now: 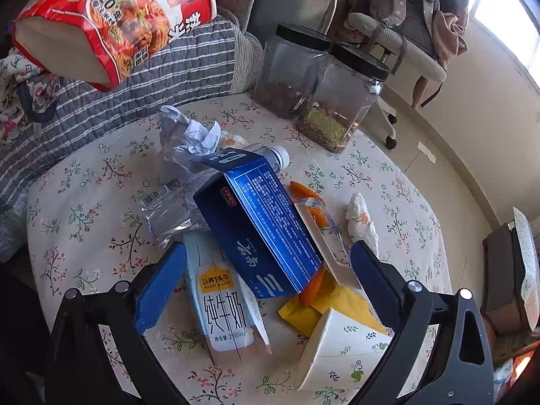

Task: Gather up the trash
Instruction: 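Grasp the blue printed box with the right gripper while the left gripper holds the red cup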

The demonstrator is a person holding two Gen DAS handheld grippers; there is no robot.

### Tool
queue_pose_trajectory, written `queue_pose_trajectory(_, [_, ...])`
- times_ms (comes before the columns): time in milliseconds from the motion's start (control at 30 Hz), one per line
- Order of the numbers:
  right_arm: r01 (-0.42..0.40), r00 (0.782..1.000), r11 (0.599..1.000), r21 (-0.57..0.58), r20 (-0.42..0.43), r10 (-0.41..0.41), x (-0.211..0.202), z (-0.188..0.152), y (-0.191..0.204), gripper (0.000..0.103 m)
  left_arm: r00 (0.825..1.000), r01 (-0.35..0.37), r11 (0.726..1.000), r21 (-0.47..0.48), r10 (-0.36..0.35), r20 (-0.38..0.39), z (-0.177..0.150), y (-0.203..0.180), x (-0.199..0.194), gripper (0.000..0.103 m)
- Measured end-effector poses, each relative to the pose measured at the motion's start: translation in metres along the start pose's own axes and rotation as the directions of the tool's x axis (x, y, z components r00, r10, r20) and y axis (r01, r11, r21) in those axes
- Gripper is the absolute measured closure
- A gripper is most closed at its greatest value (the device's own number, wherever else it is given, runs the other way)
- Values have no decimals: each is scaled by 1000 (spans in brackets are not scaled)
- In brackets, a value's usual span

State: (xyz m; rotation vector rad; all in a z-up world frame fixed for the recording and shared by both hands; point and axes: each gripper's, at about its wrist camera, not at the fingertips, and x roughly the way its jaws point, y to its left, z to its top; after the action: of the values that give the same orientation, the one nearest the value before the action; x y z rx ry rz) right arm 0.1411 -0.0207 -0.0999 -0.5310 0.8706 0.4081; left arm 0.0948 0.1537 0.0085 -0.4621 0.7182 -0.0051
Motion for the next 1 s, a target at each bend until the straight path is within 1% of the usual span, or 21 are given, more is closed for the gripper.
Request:
queue_pose_trajectory(67, [25,999,999,-34,-21,-26,12,5,8,14,1000,3,1000,-22,-3,-1,1,8,-1,36])
queue_pose_trajectory(100, [31,999,999,-44,-29,-33,17,6,11,18,1000,6,999,-31,-6,-5,1,11,-1,36])
queue_pose_trajectory(167, [31,998,998,-48,-50,-33,27,10,14,29,1000,8,999,-41,-8,-15,2,14,0,36])
queue_pose_trajectory(200, [20,998,999,-41,-66,-23,31,11,14,42,1000,7,999,-44,-8,-19,2,16,1,36])
queue_pose_trajectory(233, [21,997,999,-29,-70,-23,33,11,13,46,1000,7,999,-47,-8,-20,1,17,2,36])
queue_pose_trajectory(333, [-15,999,999,41,-37,16,27,11,3,54,1000,8,998,-55,-9,-20,1,20,1,36])
queue_pose_trajectory(433, [-93,996,981,169,8,93,12,10,-16,60,1000,9,998,-62,-10,-24,1,22,2,36])
queue_pose_trajectory(533, [-193,981,937,290,77,178,-10,4,-36,62,1000,9,998,-59,-10,-23,0,19,0,36])
queue_pose_trajectory(667, [-275,960,869,412,172,222,-41,-6,-56,63,1000,5,999,-43,-5,-6,-2,14,-3,36])
queue_pose_trajectory(733, [-287,955,845,452,205,215,-55,-11,-63,64,1000,6,999,-35,-7,-3,-4,11,-4,36])
queue_pose_trajectory(833, [-286,953,824,490,235,191,-72,-16,-71,64,1000,10,1000,-17,-10,0,-7,6,-5,36])
queue_pose_trajectory(1000, [-250,956,815,522,268,122,-94,-23,-82,64,1000,21,1000,7,-21,7,-10,-3,-5,36])
